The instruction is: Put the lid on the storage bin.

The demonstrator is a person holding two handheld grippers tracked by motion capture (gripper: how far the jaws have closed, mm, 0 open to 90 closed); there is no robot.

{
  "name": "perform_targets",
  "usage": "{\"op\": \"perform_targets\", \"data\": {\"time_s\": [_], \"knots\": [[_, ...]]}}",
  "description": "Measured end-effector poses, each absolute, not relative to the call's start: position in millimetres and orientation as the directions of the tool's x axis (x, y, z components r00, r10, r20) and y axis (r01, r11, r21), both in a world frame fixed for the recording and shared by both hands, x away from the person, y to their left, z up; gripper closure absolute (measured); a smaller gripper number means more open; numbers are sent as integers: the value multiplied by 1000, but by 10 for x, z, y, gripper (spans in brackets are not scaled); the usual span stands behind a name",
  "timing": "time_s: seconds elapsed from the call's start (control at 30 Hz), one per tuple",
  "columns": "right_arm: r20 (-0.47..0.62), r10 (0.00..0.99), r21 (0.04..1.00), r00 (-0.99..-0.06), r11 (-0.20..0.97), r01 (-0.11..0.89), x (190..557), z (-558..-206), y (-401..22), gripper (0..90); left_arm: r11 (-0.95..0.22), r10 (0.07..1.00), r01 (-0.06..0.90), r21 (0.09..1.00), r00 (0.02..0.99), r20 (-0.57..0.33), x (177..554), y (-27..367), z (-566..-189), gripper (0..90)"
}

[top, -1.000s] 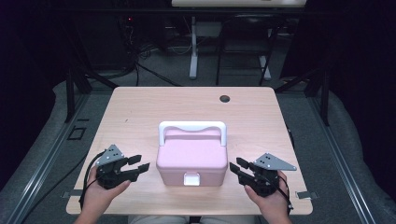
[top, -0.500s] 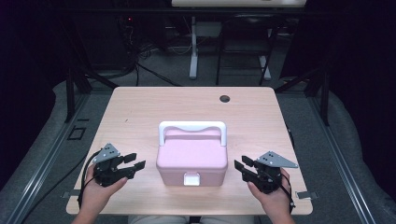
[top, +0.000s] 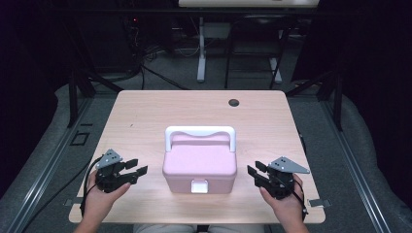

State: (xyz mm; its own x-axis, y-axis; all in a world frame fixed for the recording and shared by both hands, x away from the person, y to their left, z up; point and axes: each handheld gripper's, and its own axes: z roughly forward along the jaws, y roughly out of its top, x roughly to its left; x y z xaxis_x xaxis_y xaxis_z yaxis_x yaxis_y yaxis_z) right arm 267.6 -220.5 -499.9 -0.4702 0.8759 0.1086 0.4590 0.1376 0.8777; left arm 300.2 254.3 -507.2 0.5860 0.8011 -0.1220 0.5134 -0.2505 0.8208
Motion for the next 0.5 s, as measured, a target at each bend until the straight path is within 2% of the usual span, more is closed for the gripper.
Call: {"op": "perform_targets", "data": {"time_s": [0.5], "knots": [[112, 881, 864, -460, 142, 482, 2740, -5111, -2221, 592, -259, 811, 530, 807, 573, -116, 3040, 2548, -5219, 466]]}}
